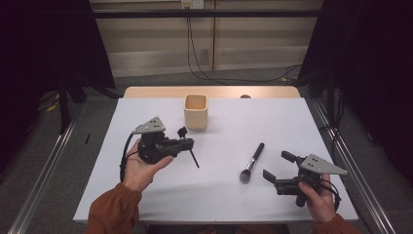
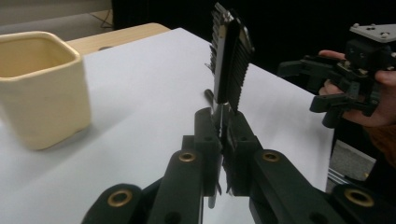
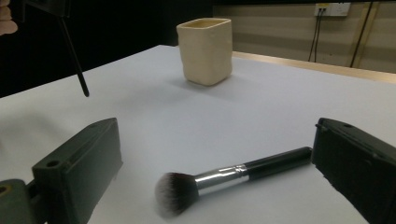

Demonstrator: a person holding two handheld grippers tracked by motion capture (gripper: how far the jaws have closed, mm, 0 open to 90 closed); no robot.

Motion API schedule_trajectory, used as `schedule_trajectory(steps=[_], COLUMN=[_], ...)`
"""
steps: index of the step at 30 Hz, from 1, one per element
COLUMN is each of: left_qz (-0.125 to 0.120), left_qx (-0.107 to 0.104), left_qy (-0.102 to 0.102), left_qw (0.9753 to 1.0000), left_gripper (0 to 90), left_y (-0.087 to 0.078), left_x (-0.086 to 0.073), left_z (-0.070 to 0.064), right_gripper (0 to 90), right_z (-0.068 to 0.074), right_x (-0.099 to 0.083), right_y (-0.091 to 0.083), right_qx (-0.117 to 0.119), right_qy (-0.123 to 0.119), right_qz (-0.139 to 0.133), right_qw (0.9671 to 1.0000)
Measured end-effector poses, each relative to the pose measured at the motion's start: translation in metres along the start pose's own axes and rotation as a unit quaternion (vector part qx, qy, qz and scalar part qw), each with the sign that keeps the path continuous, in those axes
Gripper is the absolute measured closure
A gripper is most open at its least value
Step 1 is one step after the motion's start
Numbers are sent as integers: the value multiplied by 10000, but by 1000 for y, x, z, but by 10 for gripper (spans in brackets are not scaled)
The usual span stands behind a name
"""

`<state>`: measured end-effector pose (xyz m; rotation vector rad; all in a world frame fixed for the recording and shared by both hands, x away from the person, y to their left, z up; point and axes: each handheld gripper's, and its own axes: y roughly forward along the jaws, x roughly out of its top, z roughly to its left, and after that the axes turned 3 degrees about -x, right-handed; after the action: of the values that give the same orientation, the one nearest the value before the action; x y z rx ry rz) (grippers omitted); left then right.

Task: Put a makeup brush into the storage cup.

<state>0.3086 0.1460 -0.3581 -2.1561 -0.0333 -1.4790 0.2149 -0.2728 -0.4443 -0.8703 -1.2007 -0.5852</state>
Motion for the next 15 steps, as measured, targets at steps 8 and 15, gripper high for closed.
schedule_trajectory(steps=[8, 15], left_qz=[-31, 108], left_qx=[269, 393], left_qy=[108, 62], left_qw=[9996, 9992], left_gripper=[855, 855], left_y=[-21, -26], left_x=[15, 30], left_z=[8, 19], right_gripper=[0, 0], right_z=[-9, -9], right_x=[-6, -11], right_y=[-8, -13], right_qx=[-451, -439], right_qy=[43, 23], right_qz=[-81, -70], right_qw=[9989, 9990])
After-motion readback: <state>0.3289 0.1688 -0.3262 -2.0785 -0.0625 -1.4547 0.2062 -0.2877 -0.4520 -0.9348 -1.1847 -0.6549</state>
